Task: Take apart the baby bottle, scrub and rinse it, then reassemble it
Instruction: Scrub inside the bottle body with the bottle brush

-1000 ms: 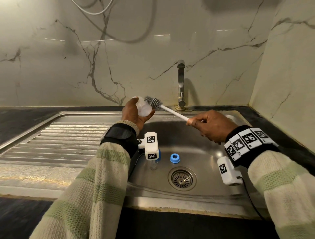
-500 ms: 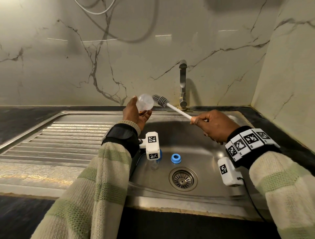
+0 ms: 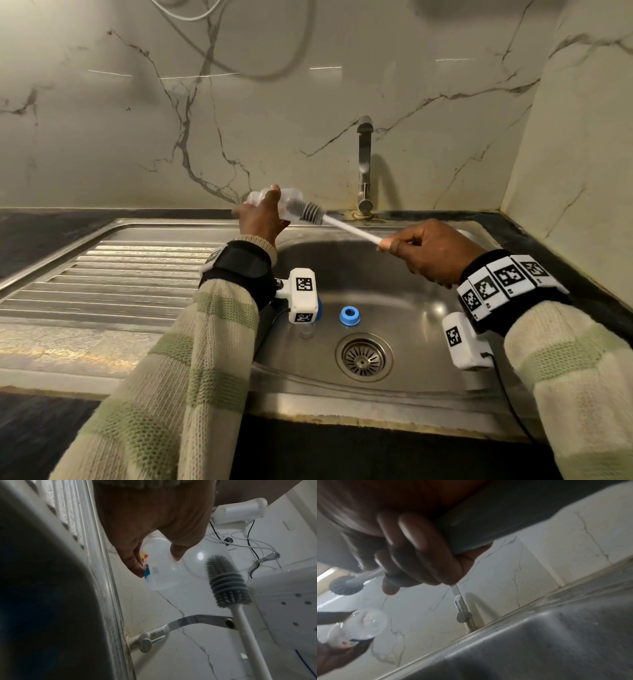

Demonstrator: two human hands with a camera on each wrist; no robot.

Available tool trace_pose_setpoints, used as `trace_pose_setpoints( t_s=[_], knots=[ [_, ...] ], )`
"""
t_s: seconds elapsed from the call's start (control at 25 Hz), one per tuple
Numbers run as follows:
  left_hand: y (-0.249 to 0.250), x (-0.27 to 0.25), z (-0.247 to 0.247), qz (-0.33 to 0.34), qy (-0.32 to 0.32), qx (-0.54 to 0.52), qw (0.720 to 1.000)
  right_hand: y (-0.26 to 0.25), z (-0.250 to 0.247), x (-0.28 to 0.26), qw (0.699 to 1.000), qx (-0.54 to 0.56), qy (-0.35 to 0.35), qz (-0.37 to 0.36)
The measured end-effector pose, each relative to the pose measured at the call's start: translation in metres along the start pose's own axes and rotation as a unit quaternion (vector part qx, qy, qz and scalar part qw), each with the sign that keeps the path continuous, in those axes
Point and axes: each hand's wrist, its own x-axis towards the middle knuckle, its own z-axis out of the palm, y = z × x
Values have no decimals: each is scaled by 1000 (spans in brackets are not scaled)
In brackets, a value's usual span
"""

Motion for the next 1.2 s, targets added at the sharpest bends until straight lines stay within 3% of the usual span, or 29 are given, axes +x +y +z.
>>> trace_pose_setpoints(
  t_s=[0.16,0.36,0.72,0.92,1.2],
  knots=[
    [-7,-1,3,-14,-11,-25,1000,5,-2,4,998,39,42,-3],
    [-7,-1,3,-23,-2,-41,999,6,0,0,999,1,-44,17],
    [0,-9,5,-25,12,-57,998,9,-3,6,997,-42,58,9],
    [2,-8,-1,-41,23,-83,995,3,2,2,1000,-22,2,9],
    [1,-12,0,-69,-35,-92,993,1,-1,2,999,-30,17,-1]
  ],
)
